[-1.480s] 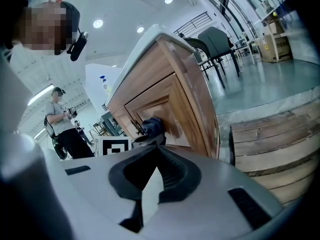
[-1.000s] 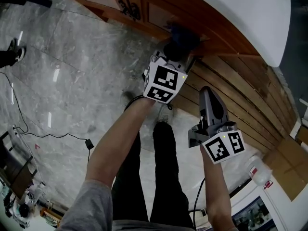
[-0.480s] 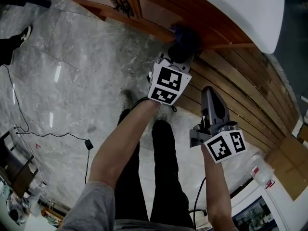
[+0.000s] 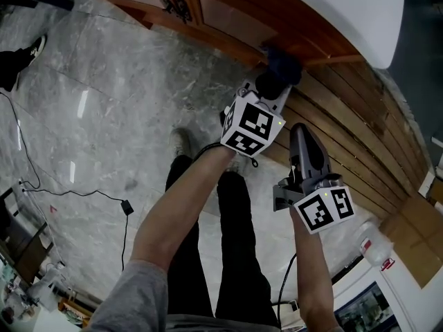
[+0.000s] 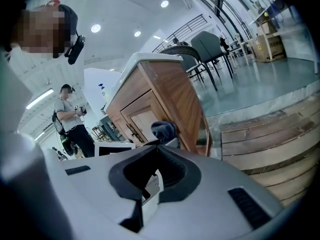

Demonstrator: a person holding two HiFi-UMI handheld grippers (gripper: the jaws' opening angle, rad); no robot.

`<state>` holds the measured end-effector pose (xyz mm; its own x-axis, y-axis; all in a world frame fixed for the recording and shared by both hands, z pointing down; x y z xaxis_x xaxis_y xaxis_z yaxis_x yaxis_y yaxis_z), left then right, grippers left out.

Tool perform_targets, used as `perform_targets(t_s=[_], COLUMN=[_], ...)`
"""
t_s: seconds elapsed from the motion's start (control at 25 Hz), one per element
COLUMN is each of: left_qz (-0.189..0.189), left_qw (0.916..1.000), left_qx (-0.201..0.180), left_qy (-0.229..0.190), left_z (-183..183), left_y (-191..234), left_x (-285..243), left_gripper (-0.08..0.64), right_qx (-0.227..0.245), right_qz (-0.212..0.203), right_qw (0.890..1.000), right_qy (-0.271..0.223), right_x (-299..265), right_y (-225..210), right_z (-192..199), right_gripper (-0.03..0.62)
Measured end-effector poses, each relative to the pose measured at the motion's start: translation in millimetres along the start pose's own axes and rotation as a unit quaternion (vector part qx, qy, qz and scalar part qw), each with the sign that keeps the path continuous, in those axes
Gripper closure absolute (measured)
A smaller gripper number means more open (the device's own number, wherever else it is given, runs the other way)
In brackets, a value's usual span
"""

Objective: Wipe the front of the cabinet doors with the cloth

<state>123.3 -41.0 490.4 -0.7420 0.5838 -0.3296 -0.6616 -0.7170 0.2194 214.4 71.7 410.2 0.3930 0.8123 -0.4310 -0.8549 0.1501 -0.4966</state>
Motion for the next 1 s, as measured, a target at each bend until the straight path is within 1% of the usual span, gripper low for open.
perform_targets(t_s=[0.12,0.32,0.44,0.6,0.72,0.88,1.0], left_qz=[0.003,-0.01,-0.007,-0.012,-0.025,-0.055,-0.066], left_qw=[1.0,0.9995,0.9996,0.9997,0.9994,0.9982,0.9976], left_qx=[0.002,0.016,0.006,-0.005,0.0,0.001,-0.001], left_qy=[-0.001,-0.026,-0.026,-0.021,-0.024,-0.026,-0.022], left_z=[0,-9,-10,-7,-6,2,11], left_y=[2,4,1,9,18,34,46], left_x=[6,39,57,72,79,89,94], left_gripper=[0.482,0.482,0.482,0.482,0.482,0.482,0.482], right_qx=[-0.001,-0.012,-0.024,-0.021,-0.018,-0.013,-0.011], right_qz=[0.003,0.004,0.003,-0.008,-0.013,-0.017,-0.017], right_qw=[1.0,1.0,1.0,1.0,1.0,1.0,1.0], right_qy=[-0.003,-0.009,-0.011,-0.004,0.0,0.005,0.008], right_x=[1,-3,-8,-17,-21,-27,-33], right_y=[-1,0,4,14,21,27,29], right_z=[-1,1,3,5,5,7,9], right_gripper=[0.58,0.58,0.58,0.58,0.58,0.58,0.58])
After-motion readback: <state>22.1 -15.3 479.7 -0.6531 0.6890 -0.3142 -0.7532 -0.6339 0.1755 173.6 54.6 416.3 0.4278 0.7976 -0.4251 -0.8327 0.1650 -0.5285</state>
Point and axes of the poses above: the fingertips, and each gripper's own axes: x backward along the fingers, y to its left, z out of its underside, the point moved 8 cm from there along x, backward along the fingers
